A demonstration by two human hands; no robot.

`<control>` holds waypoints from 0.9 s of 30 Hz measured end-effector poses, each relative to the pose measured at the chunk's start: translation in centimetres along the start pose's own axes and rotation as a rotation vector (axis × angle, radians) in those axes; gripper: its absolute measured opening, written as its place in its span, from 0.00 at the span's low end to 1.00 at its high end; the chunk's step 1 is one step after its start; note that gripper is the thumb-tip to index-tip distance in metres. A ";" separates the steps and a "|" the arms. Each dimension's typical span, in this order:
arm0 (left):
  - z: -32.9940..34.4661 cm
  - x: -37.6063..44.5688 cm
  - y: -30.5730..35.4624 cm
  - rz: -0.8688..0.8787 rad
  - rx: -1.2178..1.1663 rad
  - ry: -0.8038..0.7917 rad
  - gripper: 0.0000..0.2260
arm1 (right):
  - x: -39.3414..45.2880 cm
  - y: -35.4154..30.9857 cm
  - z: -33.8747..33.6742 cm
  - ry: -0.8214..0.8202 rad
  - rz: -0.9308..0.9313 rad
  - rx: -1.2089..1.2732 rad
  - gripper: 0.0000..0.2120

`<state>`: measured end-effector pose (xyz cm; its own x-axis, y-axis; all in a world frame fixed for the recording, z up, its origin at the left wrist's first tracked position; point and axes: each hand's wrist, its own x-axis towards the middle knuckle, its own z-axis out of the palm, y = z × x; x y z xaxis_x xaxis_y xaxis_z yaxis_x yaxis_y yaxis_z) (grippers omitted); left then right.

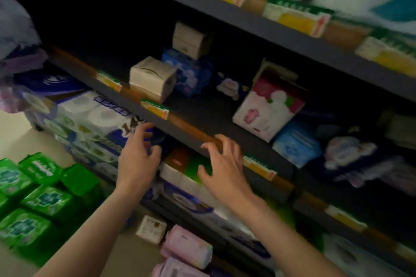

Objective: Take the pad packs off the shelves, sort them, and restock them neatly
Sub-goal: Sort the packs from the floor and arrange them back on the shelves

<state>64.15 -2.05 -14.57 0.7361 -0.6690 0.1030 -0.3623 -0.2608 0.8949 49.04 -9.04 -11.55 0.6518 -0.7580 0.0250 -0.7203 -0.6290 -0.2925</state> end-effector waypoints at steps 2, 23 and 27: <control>2.7 -1.5 2.0 0.064 0.020 -0.034 0.20 | -2.1 4.2 -1.5 0.017 0.070 -0.029 0.22; 27.8 -4.8 16.5 0.778 0.941 -0.340 0.26 | -2.9 32.5 -9.8 0.446 0.491 -0.286 0.45; 30.4 -5.2 14.3 0.729 0.993 -0.313 0.23 | -3.7 33.9 -8.8 0.615 0.431 -0.207 0.37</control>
<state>37.78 -23.44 -15.52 0.0692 -0.9764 0.2044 -0.9955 -0.0809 -0.0495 20.17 -29.08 -13.19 0.0986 -0.8642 0.4933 -0.9494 -0.2302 -0.2137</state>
